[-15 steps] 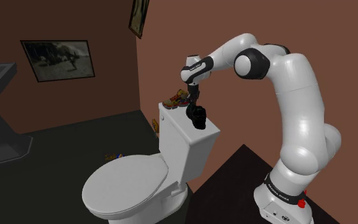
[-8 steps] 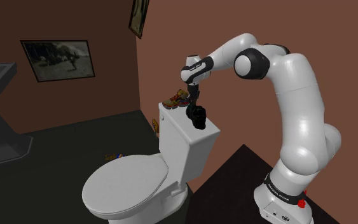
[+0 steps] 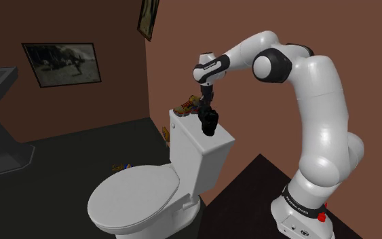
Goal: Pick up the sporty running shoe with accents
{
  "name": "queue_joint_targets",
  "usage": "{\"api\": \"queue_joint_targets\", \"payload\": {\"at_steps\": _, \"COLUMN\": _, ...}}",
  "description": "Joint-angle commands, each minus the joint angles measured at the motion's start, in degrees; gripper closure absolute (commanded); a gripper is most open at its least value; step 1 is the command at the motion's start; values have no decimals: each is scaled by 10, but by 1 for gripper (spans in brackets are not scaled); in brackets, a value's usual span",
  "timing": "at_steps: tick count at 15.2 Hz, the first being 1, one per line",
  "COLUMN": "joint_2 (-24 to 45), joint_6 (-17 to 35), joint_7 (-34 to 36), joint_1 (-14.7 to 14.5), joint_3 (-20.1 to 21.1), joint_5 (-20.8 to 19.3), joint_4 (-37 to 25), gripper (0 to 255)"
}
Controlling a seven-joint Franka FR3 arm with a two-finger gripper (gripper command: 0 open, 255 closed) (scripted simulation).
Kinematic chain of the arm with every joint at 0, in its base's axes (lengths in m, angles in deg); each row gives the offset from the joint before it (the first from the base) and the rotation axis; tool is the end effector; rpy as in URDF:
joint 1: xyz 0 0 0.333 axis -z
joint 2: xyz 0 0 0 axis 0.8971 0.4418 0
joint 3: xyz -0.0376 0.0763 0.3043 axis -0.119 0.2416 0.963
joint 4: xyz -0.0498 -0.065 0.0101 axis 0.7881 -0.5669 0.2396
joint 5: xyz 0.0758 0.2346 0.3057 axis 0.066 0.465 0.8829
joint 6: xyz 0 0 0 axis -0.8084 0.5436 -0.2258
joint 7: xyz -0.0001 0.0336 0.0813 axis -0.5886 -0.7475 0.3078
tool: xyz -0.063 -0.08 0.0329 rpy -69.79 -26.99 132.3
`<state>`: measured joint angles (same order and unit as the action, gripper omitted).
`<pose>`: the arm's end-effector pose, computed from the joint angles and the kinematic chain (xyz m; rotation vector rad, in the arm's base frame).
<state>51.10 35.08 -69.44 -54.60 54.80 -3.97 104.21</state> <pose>0.6722 -0.1944 0.2972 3.0474 0.1810 -0.1472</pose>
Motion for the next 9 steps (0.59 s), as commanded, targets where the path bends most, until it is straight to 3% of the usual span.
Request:
{"api": "queue_joint_targets", "payload": {"at_steps": 1, "joint_2": -10, "joint_6": -12, "joint_7": -1, "joint_1": -1, "joint_3": -1, "joint_5": -1, "joint_4": -4, "gripper": 255}}
{"api": "queue_joint_targets", "payload": {"at_steps": 9, "joint_2": -29, "joint_6": -49, "joint_7": -3, "joint_1": -1, "joint_3": -2, "joint_5": -2, "joint_4": -22, "gripper": 255}}
